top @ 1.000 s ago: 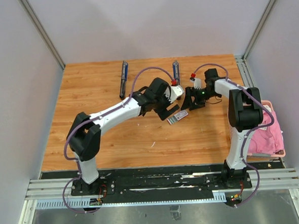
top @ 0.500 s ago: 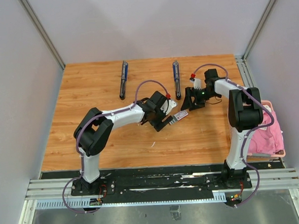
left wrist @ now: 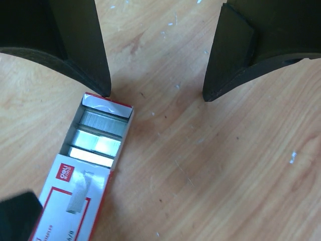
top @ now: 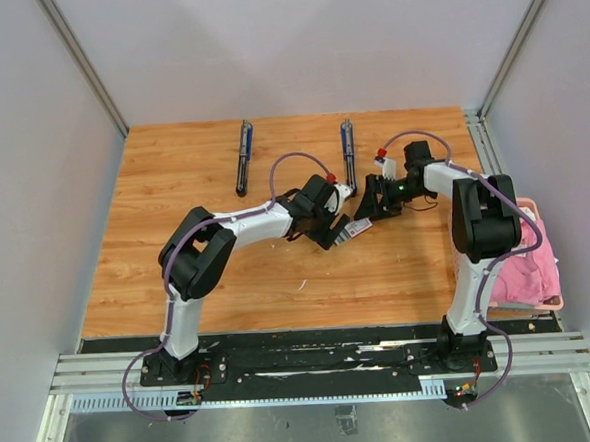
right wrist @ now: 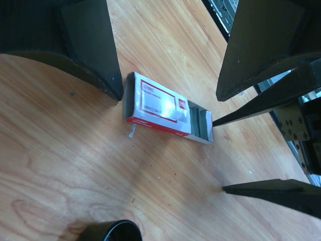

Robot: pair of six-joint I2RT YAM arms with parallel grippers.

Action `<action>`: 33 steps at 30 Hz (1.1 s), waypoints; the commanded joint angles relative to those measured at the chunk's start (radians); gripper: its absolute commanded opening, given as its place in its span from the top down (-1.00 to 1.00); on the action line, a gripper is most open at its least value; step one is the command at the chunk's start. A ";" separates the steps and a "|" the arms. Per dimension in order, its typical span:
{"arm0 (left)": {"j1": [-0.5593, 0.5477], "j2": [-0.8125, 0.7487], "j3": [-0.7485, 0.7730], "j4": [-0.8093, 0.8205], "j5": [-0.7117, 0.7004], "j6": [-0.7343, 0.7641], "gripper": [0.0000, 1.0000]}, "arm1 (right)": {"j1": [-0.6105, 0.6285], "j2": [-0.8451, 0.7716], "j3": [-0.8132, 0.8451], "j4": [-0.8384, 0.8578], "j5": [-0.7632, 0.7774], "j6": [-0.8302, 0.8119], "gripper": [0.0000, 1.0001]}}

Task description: Unload the staples from the stapler

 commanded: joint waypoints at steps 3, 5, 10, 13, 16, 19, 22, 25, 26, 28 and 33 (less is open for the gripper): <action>0.029 0.063 0.019 0.054 -0.003 -0.087 -0.57 | 0.013 -0.011 -0.057 0.036 -0.028 0.037 -0.55; 0.033 0.066 0.021 0.064 0.005 -0.096 -0.57 | 0.027 -0.011 -0.059 0.039 -0.030 0.040 -0.55; 0.035 0.074 0.024 0.075 0.033 -0.098 -0.57 | 0.051 -0.011 -0.066 0.049 -0.034 0.052 -0.55; 0.036 0.084 0.027 0.079 0.040 -0.097 -0.57 | 0.059 -0.011 -0.068 0.058 -0.045 0.061 -0.55; 0.040 0.093 0.029 0.084 0.043 -0.105 -0.57 | 0.069 -0.004 -0.068 0.062 -0.059 0.067 -0.55; 0.047 0.093 0.023 0.089 0.044 -0.117 -0.57 | 0.080 -0.004 -0.074 0.071 -0.072 0.075 -0.55; 0.056 0.091 0.012 0.101 0.053 -0.129 -0.57 | 0.082 -0.004 -0.082 0.083 -0.082 0.087 -0.55; 0.062 0.091 0.005 0.109 0.065 -0.139 -0.57 | 0.083 -0.001 -0.087 0.096 -0.095 0.101 -0.55; 0.062 0.091 0.003 0.111 0.067 -0.141 -0.57 | 0.083 0.001 -0.089 0.101 -0.101 0.104 -0.55; 0.065 0.091 0.000 0.110 0.067 -0.141 -0.57 | 0.084 0.002 -0.090 0.102 -0.098 0.104 -0.55; 0.107 0.056 -0.035 0.108 0.069 -0.127 -0.59 | 0.083 -0.011 -0.093 0.097 -0.071 0.104 -0.55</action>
